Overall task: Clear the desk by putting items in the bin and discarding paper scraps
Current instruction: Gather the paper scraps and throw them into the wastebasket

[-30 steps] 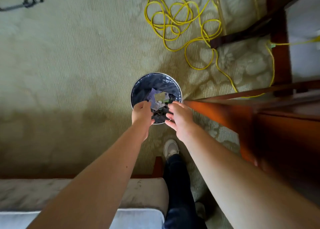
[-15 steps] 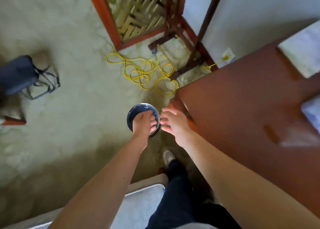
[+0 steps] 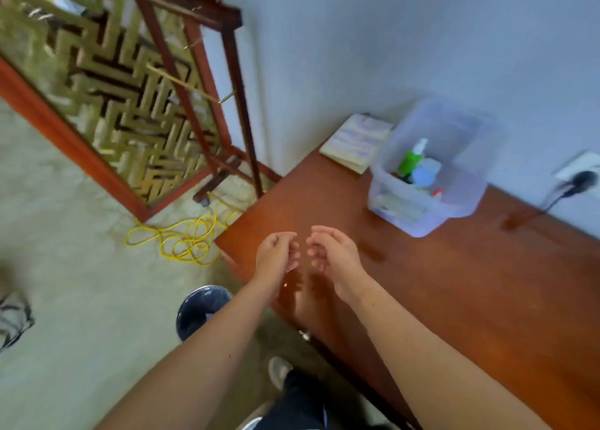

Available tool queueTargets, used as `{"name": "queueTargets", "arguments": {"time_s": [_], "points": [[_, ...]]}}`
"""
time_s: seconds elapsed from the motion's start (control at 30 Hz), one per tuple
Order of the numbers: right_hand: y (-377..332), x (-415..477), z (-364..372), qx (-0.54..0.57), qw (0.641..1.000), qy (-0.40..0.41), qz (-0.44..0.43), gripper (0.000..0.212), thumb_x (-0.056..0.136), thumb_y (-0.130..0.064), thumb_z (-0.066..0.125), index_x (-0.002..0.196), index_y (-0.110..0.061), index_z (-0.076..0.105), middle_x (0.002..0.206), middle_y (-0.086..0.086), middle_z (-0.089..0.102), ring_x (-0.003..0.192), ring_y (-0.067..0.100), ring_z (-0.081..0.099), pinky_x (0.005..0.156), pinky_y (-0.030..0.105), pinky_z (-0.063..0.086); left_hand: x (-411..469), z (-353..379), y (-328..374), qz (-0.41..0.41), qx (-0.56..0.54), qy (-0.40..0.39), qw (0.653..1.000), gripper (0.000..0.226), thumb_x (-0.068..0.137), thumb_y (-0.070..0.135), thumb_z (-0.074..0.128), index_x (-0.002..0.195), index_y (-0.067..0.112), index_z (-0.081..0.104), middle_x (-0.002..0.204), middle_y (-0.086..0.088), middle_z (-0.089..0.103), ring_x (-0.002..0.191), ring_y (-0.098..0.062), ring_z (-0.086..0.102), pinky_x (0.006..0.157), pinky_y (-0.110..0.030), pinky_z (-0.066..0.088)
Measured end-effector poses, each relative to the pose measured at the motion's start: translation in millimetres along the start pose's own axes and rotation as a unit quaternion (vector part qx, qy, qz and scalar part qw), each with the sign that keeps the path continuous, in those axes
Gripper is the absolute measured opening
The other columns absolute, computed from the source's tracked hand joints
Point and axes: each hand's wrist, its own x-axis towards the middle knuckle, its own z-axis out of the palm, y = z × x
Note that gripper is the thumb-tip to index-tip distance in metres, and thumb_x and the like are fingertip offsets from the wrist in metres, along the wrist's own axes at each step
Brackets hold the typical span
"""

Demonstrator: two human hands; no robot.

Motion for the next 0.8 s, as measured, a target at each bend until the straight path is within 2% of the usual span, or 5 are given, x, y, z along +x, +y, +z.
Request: {"name": "queueTargets", "arguments": {"time_s": [0.07,0.23,0.33,0.6,0.8], "points": [[-8.5,-10.8,-33.5,0.019,0.999,0.032,-0.017,0.017,0.090,-0.004,0.055,0.101,-0.012,0.064,0.079,0.005,0.066,0.062,0.011,0.056,0.048,0.020,0.040,-18.6,33.2,-2.1,0.011,0.029,-0.028,0.999,0.010,0.094,0.012,0.052,0.091,0.012,0.061,0.074,-0.004,0.060,0.061,-0.014,0.055,0.050,-0.023,0.044],[-22.0,-49.9,-123.3,0.059,0.993,0.096,-0.046,0.018,0.089,-0.001,0.055,0.102,-0.009,0.064,0.078,0.004,0.064,0.062,0.012,0.055,0.051,0.023,0.039,-70.3,112.6,-17.8,0.029,0.065,-0.100,0.992,0.013,0.094,0.009,0.050,0.089,0.011,0.061,0.071,-0.004,0.058,0.058,-0.014,0.053,0.050,-0.022,0.042],[-18.4,-75.9,-179.8,0.076,0.987,0.127,-0.063,0.018,0.089,-0.001,0.055,0.101,-0.009,0.064,0.078,0.005,0.064,0.060,0.011,0.054,0.048,0.022,0.038,-100.0,157.7,-34.0,0.023,0.106,-0.142,0.984,0.012,0.093,0.011,0.051,0.090,0.012,0.063,0.073,-0.004,0.061,0.059,-0.015,0.054,0.056,-0.025,0.042],[3.2,-150.9,-316.4,0.097,0.965,0.235,-0.070,0.019,0.089,-0.005,0.056,0.104,-0.012,0.065,0.083,0.006,0.065,0.066,0.012,0.056,0.054,0.023,0.042,-182.3,267.5,-79.6,0.026,0.187,-0.276,0.942,0.009,0.094,0.012,0.051,0.091,0.012,0.060,0.076,-0.005,0.061,0.060,-0.015,0.056,0.054,-0.024,0.044],[19.5,-191.4,-376.2,0.113,0.939,0.316,-0.071,0.018,0.090,-0.009,0.057,0.103,-0.017,0.067,0.083,0.004,0.067,0.071,0.011,0.060,0.064,0.025,0.047,-221.1,324.3,-109.2,0.018,0.247,-0.346,0.905,0.017,0.094,0.016,0.046,0.096,0.015,0.063,0.084,-0.002,0.064,0.072,-0.015,0.061,0.067,-0.025,0.053]]}}
